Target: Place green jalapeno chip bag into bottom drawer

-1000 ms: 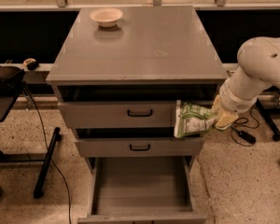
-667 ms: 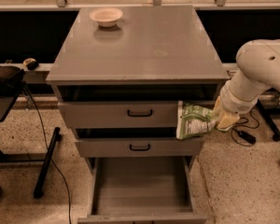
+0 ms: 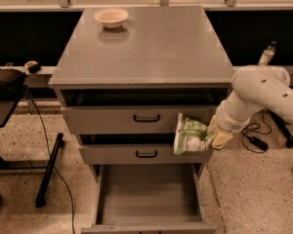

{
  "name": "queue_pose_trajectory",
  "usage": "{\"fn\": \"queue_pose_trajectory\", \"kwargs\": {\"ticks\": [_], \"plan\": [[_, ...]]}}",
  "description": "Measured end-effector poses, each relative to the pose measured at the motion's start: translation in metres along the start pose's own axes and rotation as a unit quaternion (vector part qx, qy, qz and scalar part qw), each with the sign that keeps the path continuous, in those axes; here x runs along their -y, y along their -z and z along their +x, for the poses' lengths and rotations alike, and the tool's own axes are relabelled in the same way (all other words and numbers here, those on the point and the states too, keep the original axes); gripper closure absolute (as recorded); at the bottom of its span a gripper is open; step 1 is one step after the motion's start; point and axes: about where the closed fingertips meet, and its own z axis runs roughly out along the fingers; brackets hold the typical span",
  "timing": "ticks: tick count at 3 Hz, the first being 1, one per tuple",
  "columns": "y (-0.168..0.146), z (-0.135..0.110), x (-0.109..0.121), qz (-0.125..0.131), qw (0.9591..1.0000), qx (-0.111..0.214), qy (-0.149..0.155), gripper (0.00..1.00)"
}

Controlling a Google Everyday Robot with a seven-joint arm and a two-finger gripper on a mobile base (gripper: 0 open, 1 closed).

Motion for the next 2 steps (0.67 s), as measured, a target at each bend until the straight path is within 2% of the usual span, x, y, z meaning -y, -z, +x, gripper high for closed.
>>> {"fn": "queue_pose_trajectory", "kwargs": {"ticks": [1,2], "plan": [[-0.056,-0.022,-0.002,0.025,0.9996,-0.005,-0.007,1.0],[-0.12,-0.016,-0.016,0.049,0.9984,-0.021,-0.019,1.0]]}}
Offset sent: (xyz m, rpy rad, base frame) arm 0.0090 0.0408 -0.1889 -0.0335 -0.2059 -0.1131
